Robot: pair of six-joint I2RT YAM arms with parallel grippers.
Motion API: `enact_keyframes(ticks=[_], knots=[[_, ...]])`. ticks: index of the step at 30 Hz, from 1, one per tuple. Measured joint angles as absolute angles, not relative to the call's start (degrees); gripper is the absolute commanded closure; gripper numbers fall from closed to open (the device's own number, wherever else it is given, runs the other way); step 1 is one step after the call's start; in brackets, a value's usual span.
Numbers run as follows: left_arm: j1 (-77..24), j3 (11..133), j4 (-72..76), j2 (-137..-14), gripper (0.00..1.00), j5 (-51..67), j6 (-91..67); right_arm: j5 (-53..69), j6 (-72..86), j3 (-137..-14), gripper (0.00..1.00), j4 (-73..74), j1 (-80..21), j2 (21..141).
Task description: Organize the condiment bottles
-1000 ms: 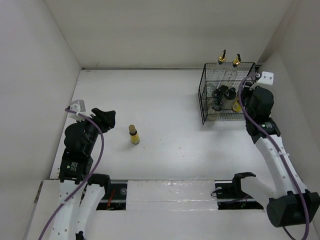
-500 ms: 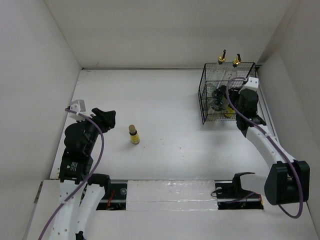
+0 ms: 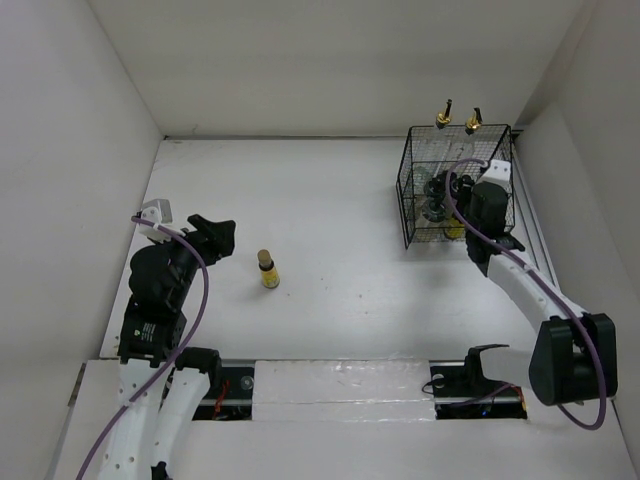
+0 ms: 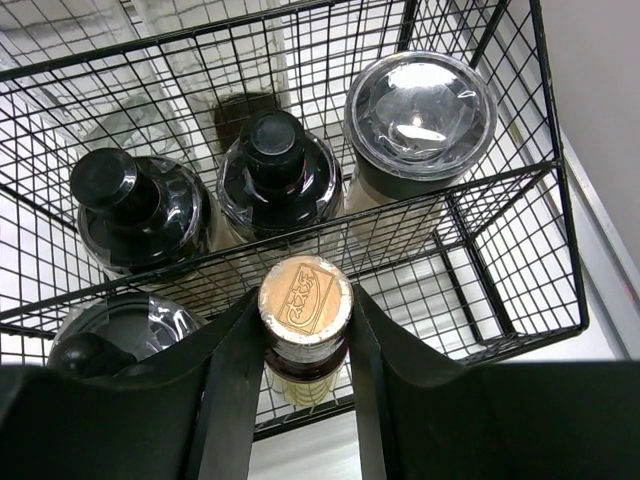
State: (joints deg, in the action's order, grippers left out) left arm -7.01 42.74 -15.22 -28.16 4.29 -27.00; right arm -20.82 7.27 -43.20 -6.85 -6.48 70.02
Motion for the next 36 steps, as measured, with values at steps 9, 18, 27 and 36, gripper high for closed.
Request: enact_keyframes(ticks=[9,18,27,36], knots=[[-7.01,42.74,-15.22,-28.25,0.29,4.34,-27.00,-21.71,7.60,-43.90,0.32,-5.93,-7.29,66.17],[-7.01,42.74,-15.22,-28.45,0.31,4.27,-27.00,-6.26,6.17,-45.87,0.93,-10.22,-15.09,54.94],[-7.01,42.74,-15.22,-28.56,0.38,3.92,-26.98,10.13,0.67,-50.22,0.23,-18.46,-50.30,79.33],[-7.01,42.74,-15.22,-28.40,0.38,3.18,-26.98,10.07,-3.46,-62.39,0.15,-18.79,-59.53,98.00]])
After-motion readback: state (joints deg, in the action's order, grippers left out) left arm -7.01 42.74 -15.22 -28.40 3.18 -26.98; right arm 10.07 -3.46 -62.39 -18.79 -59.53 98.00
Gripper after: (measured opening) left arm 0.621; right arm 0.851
